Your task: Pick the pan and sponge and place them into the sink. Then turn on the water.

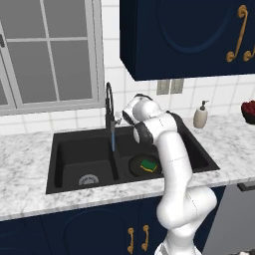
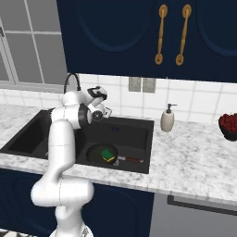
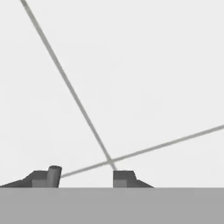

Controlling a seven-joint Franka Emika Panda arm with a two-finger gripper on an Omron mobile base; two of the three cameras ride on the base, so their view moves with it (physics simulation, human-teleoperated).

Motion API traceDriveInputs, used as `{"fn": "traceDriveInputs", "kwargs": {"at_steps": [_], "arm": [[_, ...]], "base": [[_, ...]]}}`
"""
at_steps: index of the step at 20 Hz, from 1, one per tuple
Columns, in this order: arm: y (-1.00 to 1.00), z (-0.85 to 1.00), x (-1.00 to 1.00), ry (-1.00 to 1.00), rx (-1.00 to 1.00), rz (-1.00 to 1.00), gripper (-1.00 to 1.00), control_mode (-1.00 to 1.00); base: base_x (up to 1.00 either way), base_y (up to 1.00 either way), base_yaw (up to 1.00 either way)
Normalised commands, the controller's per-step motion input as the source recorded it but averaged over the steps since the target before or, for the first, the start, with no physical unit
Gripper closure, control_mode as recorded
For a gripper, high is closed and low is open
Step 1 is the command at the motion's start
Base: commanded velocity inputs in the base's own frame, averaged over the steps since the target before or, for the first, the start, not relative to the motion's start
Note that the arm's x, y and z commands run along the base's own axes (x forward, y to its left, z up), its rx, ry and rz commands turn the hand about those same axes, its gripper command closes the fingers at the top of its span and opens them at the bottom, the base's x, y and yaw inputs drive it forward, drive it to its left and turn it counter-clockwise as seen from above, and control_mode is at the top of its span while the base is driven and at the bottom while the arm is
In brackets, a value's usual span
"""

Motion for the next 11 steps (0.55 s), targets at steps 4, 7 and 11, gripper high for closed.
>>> {"fn": "traceDriveInputs", "kwargs": {"at_steps": [4, 7, 11], "arm": [[-0.83, -0.06, -0.72, -0.02, 0.16, 0.0, 1.0, -1.0], [-0.92, 0.36, -1.0, -0.09, 0.22, 0.0, 1.0, -1.0], [-0.91, 0.44, -0.99, -0.17, 0.22, 0.0, 1.0, -1.0]], "base": [[0.0, 0.0, 0.0], [0.0, 0.0, 0.0], [0.0, 0.0, 0.0]]}}
